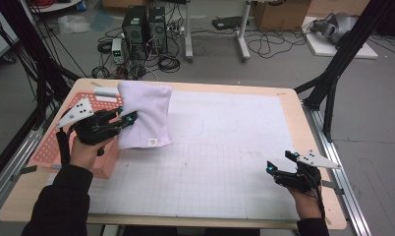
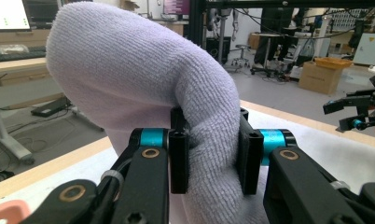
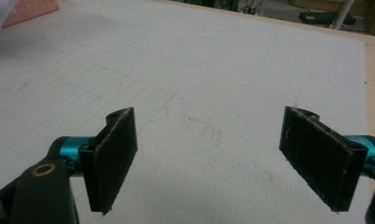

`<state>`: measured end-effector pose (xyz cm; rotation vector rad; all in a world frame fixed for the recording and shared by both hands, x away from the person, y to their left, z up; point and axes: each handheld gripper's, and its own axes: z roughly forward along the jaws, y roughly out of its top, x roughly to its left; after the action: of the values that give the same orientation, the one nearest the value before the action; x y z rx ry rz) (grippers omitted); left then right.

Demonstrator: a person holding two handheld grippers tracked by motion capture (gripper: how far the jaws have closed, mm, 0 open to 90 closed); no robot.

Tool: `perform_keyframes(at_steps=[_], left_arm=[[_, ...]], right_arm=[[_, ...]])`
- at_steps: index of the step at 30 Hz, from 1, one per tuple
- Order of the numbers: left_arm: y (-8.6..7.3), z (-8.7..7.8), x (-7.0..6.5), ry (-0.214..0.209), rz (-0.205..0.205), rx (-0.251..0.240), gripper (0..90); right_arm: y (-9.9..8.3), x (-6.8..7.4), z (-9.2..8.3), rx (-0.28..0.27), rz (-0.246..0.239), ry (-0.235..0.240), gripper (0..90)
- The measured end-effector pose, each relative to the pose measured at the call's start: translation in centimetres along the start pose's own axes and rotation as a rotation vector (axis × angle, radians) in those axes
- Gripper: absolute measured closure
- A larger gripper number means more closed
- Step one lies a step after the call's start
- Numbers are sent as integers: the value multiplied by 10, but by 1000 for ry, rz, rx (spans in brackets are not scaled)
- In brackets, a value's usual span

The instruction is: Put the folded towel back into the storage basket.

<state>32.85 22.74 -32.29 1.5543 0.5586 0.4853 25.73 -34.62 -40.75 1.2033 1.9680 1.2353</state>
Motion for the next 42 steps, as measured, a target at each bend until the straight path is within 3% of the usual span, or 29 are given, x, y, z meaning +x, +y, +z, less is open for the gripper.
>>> perform_keyframes(at_steps=[9,17,25,39,42], left_arm=[[17,-21,14,-2,8,5,716],[24,-43,27,-5,-8,-22,716],[28,-66,37,25,-5,-30,716],[35,-86,51,42,13,-25,717],[39,-93,60,36,9,-15,716]], right_arm=[[0,1,1,1,-4,0,180],[0,1,1,3,-5,-2,180],[0,2,2,3,-3,-5,180],[0,2,2,6,-3,-4,180],[0,2,3,10,-5,-4,180]])
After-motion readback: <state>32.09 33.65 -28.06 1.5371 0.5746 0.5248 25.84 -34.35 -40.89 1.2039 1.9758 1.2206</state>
